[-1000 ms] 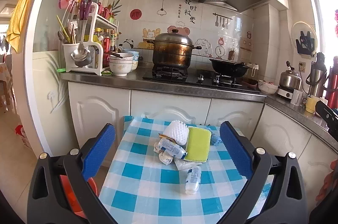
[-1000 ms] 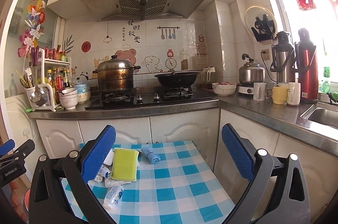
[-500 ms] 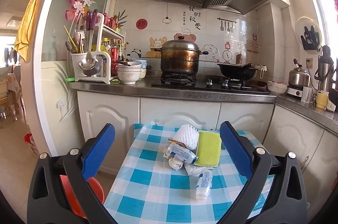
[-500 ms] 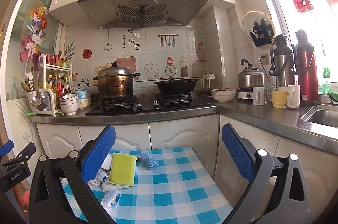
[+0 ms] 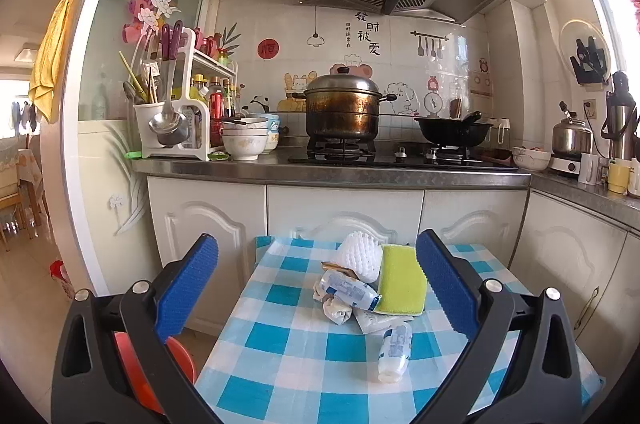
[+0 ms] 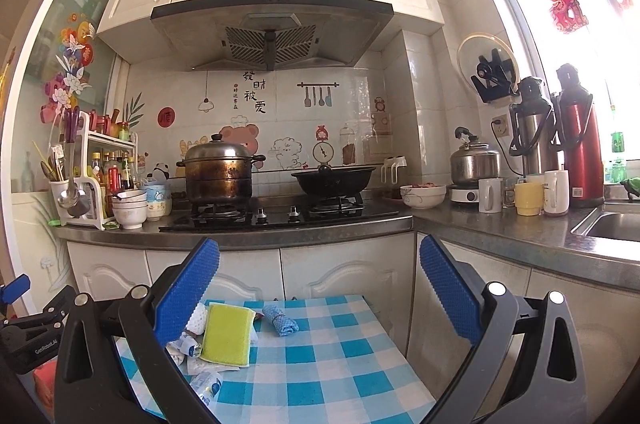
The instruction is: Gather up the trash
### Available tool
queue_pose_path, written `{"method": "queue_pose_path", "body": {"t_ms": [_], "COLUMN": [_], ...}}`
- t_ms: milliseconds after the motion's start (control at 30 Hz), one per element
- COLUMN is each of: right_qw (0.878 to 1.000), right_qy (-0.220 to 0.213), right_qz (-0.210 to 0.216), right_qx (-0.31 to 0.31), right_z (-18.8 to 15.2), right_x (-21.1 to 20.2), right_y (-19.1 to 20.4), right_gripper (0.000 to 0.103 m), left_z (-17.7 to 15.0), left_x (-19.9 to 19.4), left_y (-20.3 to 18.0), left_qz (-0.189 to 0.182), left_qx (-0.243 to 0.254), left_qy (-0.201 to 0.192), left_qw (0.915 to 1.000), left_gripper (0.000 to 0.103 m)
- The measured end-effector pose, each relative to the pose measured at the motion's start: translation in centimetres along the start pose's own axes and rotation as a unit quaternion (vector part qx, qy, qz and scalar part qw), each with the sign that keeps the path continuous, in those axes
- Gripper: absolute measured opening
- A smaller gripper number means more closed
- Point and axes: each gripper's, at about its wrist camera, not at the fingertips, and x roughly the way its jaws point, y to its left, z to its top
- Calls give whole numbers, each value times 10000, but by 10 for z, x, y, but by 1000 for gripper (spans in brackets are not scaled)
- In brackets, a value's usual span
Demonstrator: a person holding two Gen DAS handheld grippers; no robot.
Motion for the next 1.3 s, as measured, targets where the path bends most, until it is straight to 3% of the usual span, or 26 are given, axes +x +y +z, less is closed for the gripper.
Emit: {"method": "queue_pose_path", "body": {"t_ms": [267, 400, 533, 700, 933, 1033, 1133, 1300], "right_qw": [9993, 9964, 9846, 9620, 9342, 9200, 9132, 9008], "right_qy": [363, 819, 1625, 2473, 3090, 3274, 3371, 3524], "right_qz": [7, 188, 470, 741, 1261, 1522, 1623, 1807], "right_qx": [54, 151, 441, 895, 1259, 1528, 1618, 1780], "right_z": [-20, -41, -68, -102, -132, -142, -147, -156], "right_x": [23, 44, 73, 103, 140, 159, 180, 211], "right_y": [-5, -10, -18, -28, -26, -25, -25, -18], "right_gripper": [99, 99, 99, 99, 99, 99, 99, 99], "left_z": [-16, -31, -63, -94, -119, -125, -130, -136], "left_x": [19, 32, 55, 85, 121, 135, 148, 162], "left_y": [-10, -6, -5, -13, -48, -58, -63, -68], "left_qz": [46, -400, -1220, -1658, -1814, -1754, -1751, -1736], "left_qx": [277, 183, 148, 162, 626, 761, 722, 732], "left_qy": [304, 643, 1482, 2335, 2878, 3037, 3198, 3291], "left_qw": [9991, 9970, 9813, 9580, 9383, 9334, 9284, 9253], "left_gripper": [100, 100, 100, 100, 97, 80, 78, 66]}}
